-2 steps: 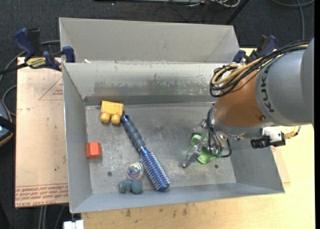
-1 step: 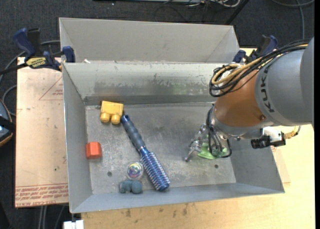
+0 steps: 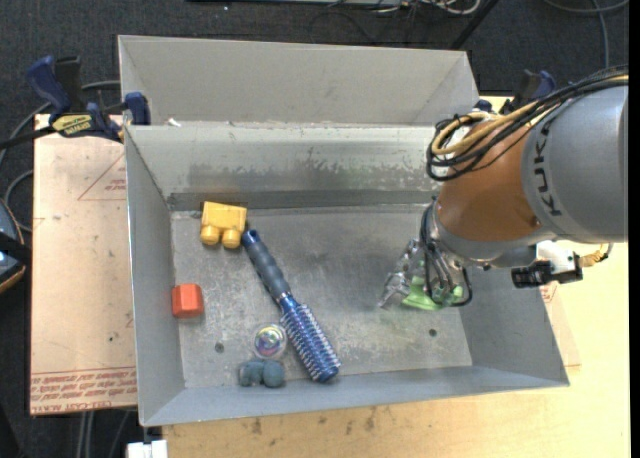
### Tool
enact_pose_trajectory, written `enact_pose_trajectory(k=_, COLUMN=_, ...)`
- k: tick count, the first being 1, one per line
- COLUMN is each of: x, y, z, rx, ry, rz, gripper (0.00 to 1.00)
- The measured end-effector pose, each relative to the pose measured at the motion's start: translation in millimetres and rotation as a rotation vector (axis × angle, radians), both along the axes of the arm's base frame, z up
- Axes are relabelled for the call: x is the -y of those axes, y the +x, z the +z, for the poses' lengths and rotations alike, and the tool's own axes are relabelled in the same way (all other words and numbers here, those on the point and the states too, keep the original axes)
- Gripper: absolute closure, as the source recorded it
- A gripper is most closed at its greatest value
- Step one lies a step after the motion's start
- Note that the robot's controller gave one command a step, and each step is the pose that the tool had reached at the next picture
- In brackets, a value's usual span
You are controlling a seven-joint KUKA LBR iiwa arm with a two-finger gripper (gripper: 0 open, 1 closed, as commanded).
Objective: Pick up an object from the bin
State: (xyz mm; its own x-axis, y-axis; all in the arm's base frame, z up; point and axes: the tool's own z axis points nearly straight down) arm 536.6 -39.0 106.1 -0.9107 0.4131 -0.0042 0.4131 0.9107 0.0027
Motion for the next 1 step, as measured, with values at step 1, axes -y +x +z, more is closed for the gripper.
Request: enact_pose_trajectory(k=1, x=-0.4, y=1.9, z=56.8, rx=0.003, ry=0.000, rz=0.002, gripper=1.00)
